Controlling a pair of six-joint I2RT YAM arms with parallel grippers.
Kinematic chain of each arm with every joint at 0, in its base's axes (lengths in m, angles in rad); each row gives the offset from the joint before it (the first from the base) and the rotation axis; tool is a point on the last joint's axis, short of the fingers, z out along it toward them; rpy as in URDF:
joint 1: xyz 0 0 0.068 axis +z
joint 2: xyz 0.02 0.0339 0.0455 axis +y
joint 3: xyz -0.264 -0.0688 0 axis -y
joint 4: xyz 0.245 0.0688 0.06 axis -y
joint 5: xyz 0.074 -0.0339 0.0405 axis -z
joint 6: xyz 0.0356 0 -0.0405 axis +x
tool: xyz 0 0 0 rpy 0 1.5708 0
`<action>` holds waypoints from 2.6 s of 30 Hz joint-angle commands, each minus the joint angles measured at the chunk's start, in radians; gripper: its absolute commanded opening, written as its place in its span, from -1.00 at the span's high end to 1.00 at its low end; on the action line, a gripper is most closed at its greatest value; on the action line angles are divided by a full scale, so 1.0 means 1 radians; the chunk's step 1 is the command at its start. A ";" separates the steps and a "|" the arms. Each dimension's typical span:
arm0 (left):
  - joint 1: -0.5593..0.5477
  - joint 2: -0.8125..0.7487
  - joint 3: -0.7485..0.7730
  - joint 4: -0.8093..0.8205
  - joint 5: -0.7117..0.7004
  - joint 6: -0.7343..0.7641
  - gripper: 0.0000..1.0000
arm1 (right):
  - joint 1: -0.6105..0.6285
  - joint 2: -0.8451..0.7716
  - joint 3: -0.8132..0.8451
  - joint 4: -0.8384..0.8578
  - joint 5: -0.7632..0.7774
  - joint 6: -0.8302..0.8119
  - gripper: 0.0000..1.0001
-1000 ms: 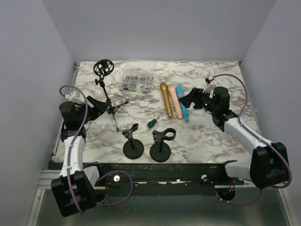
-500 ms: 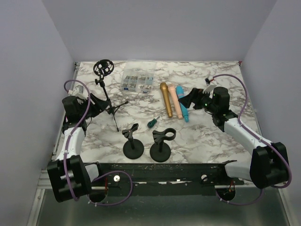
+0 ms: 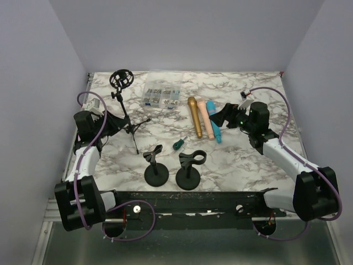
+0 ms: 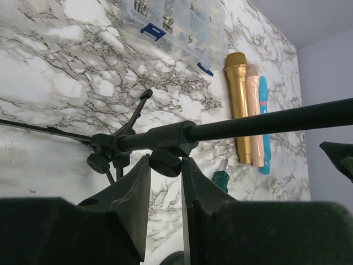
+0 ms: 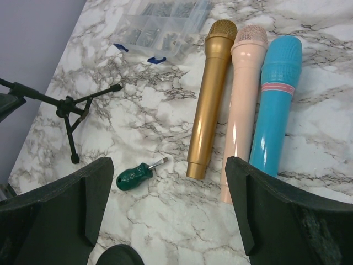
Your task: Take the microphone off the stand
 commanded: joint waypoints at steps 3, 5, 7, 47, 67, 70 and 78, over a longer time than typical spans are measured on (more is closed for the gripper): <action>0.004 0.004 0.027 -0.003 0.019 -0.012 1.00 | 0.005 0.000 -0.016 0.019 -0.018 0.001 -0.81; 0.012 0.009 0.021 0.003 0.055 -0.060 1.00 | 0.005 0.000 -0.016 0.020 -0.018 0.002 -0.81; 0.023 0.019 0.017 -0.009 0.044 -0.141 1.00 | 0.004 -0.001 -0.016 0.019 -0.017 0.002 -0.81; 0.142 -0.102 -0.013 -0.214 0.073 -0.399 -0.37 | 0.005 0.018 -0.016 0.028 -0.024 0.006 -0.81; -0.083 -0.215 0.066 -0.158 -0.201 0.212 -0.39 | 0.005 0.018 -0.015 0.029 -0.027 0.008 -0.82; -0.094 -0.153 0.078 -0.133 -0.211 0.206 -0.31 | 0.004 0.019 -0.016 0.027 -0.028 0.007 -0.81; -0.094 -0.048 0.108 -0.123 -0.177 0.203 -0.23 | 0.005 0.037 -0.014 0.040 -0.036 0.012 -0.81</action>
